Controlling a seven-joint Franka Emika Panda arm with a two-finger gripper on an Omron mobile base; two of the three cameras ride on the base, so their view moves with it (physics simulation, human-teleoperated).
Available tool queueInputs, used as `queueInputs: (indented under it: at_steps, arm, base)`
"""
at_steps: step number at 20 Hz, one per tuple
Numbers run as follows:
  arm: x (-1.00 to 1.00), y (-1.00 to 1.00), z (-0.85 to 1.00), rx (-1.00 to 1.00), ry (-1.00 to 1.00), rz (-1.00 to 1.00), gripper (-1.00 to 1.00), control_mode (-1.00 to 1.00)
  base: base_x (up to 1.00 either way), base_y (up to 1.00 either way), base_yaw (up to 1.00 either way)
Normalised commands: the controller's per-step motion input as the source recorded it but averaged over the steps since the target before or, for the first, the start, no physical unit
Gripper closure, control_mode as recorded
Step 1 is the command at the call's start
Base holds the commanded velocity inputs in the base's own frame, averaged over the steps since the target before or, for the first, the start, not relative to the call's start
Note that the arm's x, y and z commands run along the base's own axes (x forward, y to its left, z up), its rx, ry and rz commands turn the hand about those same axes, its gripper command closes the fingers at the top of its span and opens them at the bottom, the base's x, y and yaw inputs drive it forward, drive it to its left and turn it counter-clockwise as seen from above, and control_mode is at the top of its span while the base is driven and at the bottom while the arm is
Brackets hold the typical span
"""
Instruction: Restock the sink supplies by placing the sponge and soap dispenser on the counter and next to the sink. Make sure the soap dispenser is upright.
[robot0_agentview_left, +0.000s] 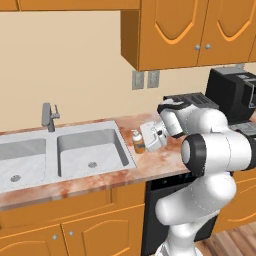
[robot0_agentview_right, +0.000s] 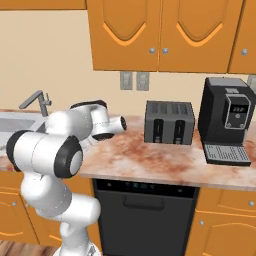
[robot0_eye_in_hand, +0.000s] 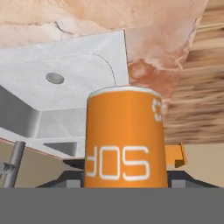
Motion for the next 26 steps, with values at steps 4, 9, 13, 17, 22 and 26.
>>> queueInputs:
  at_steps: [4,9,13,17,22,26]
  arm:
    - [0.19,0.00,-0.05,0.00,0.00,0.00,1.00,-1.00]
    - [0.08,0.00,-0.04,0.00,-0.05,0.00,1.00,-1.00]
    - [0.00,0.00,-0.16,0.00,-0.15,0.00,1.00,-1.00]
    - [0.00,0.00,-0.18,0.00,-0.12,0.00,1.00,-1.00]
    - [0.05,-0.02,-0.18,0.00,-0.02,0.00,1.00,-1.00]
    - [0.07,-0.17,-0.12,0.01,0.00,0.00,1.00,-1.00]
  base:
    - [0.00,0.00,0.00]
    - [0.00,0.00,0.00]
    - [0.00,0.00,0.00]
    - [0.00,0.00,0.00]
    - [0.00,0.00,0.00]
    - [0.00,0.00,0.00]
